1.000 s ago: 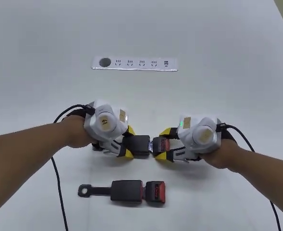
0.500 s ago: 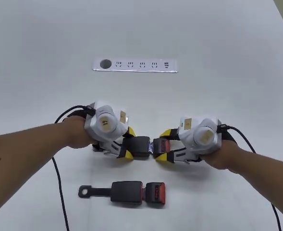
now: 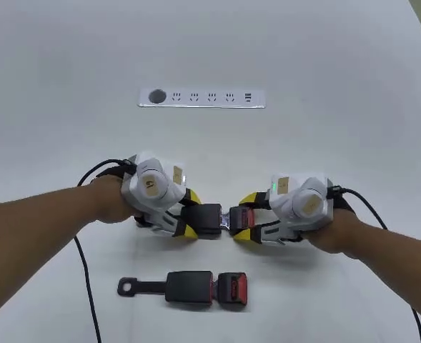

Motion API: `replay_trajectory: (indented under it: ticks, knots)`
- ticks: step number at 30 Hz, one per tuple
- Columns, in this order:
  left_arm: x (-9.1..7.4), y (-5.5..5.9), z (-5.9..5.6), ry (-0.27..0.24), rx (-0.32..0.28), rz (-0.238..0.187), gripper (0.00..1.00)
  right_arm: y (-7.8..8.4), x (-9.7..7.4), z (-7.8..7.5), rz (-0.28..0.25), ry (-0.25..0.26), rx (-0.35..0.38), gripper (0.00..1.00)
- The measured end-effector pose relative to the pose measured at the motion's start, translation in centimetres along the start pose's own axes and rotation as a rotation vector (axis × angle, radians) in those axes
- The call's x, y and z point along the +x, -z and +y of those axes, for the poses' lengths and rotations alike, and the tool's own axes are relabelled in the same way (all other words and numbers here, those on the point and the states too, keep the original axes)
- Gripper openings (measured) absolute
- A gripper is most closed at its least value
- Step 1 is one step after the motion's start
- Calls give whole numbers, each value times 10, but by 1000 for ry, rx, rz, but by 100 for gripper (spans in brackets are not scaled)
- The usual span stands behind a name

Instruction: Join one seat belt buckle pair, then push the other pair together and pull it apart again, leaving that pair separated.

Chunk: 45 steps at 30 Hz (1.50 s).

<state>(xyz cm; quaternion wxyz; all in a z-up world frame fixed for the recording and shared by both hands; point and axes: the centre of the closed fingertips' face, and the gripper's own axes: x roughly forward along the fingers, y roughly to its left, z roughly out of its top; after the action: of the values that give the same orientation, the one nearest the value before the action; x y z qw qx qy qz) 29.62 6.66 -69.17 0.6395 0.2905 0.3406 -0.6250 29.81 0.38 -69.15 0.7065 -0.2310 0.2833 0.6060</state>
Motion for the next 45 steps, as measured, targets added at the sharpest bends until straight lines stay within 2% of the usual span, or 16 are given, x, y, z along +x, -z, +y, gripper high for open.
replay_trajectory:
  ticks: [15,22,29,40,45]
  knots:
    - [-1,-2,-3,0,5,1,33,6,-2,-2,0,-6,1,34]
    - [0,-1,-2,2,7,1,33,13,-8,-4,-14,-1,12,34]
    - [0,-1,-2,1,7,3,34,27,-27,-6,-4,4,21,34]
    - [0,-1,-3,0,5,7,34,46,-47,-9,9,12,24,34]
    - [-1,2,1,0,4,7,34,50,-52,-7,15,18,24,34]
